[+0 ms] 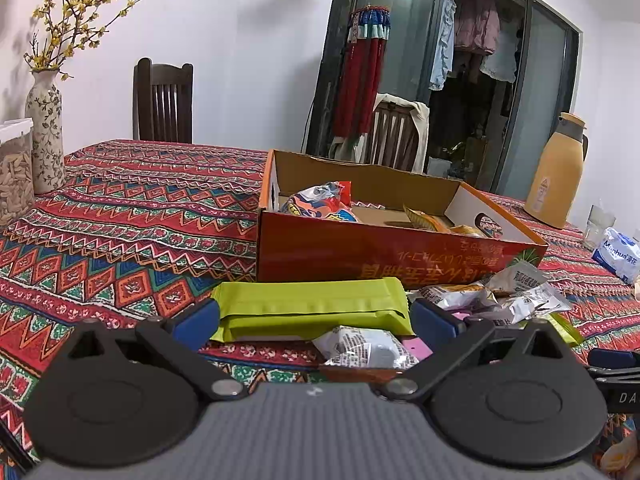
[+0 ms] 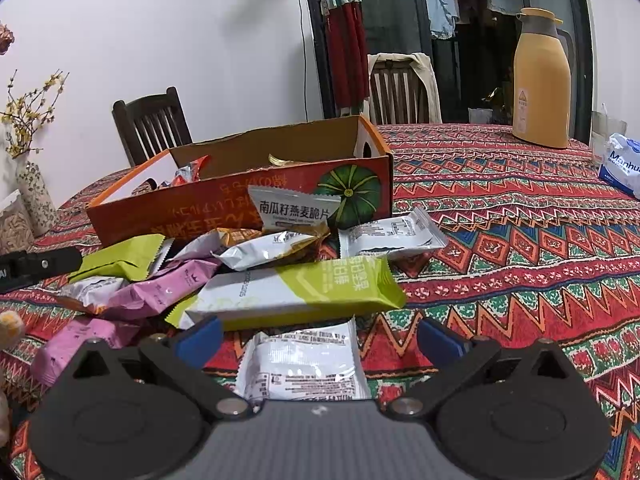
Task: Organize snacks
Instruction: 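Move both open tools back from the box toward the snack pile, then grasp a white cracker packet with the right tool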
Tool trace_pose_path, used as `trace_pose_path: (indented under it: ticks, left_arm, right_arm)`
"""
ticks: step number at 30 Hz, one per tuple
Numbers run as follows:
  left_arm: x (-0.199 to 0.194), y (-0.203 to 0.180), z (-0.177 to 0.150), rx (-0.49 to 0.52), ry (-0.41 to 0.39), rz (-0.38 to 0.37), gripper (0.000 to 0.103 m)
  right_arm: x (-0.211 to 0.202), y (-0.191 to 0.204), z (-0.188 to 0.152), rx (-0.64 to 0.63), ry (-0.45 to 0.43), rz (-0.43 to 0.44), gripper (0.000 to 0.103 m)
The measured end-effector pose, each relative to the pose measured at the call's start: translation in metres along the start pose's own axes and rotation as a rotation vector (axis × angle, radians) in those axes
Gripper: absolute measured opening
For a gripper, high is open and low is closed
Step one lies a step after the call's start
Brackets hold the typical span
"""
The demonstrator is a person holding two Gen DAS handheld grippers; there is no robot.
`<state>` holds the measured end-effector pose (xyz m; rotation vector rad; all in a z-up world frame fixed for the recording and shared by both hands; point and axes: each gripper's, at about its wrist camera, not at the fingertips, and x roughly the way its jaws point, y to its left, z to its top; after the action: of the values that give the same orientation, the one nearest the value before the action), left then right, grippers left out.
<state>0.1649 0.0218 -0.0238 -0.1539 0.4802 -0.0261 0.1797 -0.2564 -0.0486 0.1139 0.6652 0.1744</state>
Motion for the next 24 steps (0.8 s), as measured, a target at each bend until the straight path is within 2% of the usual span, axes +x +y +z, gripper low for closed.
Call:
trace_pose_path:
  ticks: [9, 11, 12, 17, 20, 22, 24]
  left_arm:
    - [0.0, 0.0, 0.0, -0.003, 0.003, -0.007, 0.103]
    - [0.0, 0.0, 0.0, -0.004, 0.003, -0.008, 0.103]
    - [0.0, 0.0, 0.0, -0.005, 0.003, -0.009, 0.103]
    - [0.001, 0.001, 0.0, -0.008, 0.007, -0.014, 0.103]
    - [0.002, 0.001, 0.0, -0.011, 0.012, -0.017, 0.103]
    - [0.002, 0.002, 0.0, -0.013, 0.014, -0.019, 0.103]
    - [0.002, 0.002, 0.0, -0.012, 0.015, -0.019, 0.103]
  right_arm:
    - [0.006, 0.001, 0.0, -0.007, 0.029, 0.013, 0.103]
    - [0.007, 0.003, 0.0, -0.018, 0.041, 0.016, 0.1]
    - [0.008, 0.003, -0.001, -0.026, 0.048, 0.019, 0.095]
    - [0.009, 0.012, -0.002, -0.086, 0.064, -0.005, 0.081]
    - [0.007, 0.014, -0.004, -0.108, 0.06, -0.02, 0.068]
    - [0.004, 0.013, -0.004, -0.111, 0.055, -0.017, 0.055]
    - [0.002, 0.011, -0.005, -0.105, 0.05, -0.005, 0.047]
